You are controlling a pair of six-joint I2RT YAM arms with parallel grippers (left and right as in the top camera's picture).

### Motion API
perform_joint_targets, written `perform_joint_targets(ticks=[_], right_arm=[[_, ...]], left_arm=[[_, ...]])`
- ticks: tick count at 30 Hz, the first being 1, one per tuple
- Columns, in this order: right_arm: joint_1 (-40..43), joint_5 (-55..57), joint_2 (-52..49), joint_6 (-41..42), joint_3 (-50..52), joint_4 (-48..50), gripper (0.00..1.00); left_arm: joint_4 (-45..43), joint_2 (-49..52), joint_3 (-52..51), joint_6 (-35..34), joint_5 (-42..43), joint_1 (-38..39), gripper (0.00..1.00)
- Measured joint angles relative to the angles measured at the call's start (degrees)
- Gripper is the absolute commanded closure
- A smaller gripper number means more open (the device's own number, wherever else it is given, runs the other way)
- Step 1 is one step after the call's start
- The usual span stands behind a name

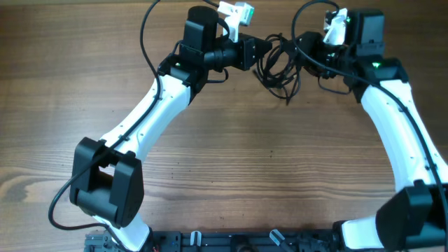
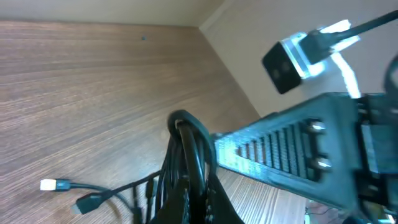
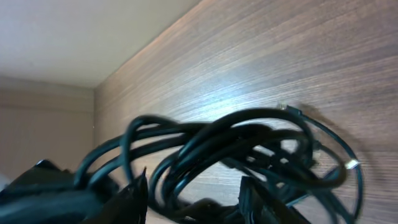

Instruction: Untangle cables

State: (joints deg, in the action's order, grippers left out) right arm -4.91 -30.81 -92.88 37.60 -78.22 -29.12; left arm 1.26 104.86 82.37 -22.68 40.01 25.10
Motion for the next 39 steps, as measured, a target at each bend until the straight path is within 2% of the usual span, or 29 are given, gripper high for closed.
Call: perform_joint_targets(ticks=[7, 16, 18, 22, 23, 27, 31, 36, 39], right_arm=[[0.0, -3.15, -4.11, 2.29, 0.02, 3.48, 0.65], [-2.8, -3.45, -4.52, 3.8, 0.02, 5.01, 0.66], [-3.43, -2.93, -4.7, 4.24, 0.02, 5.05, 0.71], [-3.91, -1.18, -4.92, 4.74, 0.02, 5.22, 0.94], [-4.07, -0.11, -4.92, 4.83, 0.02, 5.18, 0.96], [-4.17, 2.91, -4.92, 2.45, 0.02, 5.22, 0.96], [-2.64, 1.42, -4.9, -3.74, 0.02, 5.18, 0.96], [3.3, -3.1, -1.55, -10.01, 0.15, 3.43, 0.96], [8.68, -6.88, 5.49, -11.39, 0.2, 1.88, 0.96]], left_arm=[[0.02, 0.11, -0.04, -0.2, -0.02, 0.04, 0.96], [0.0, 0.11, -0.04, -0.2, -0.52, 0.68, 0.96], [-0.02, 0.11, -0.04, -0.2, -1.2, 1.07, 0.96], [-0.07, 0.15, -0.04, -0.2, -1.77, 1.68, 0.96], [-0.07, 0.15, -0.04, -0.2, -1.79, 1.75, 0.96], [-0.17, 0.22, -0.04, -0.2, -1.29, 2.01, 0.96], [-0.02, 0.26, -0.04, -0.2, -1.03, 1.99, 0.96], [5.49, 0.26, -0.02, -0.2, -3.96, 1.64, 0.96], [9.99, 0.26, 0.04, -0.22, -7.02, 1.42, 0.96]])
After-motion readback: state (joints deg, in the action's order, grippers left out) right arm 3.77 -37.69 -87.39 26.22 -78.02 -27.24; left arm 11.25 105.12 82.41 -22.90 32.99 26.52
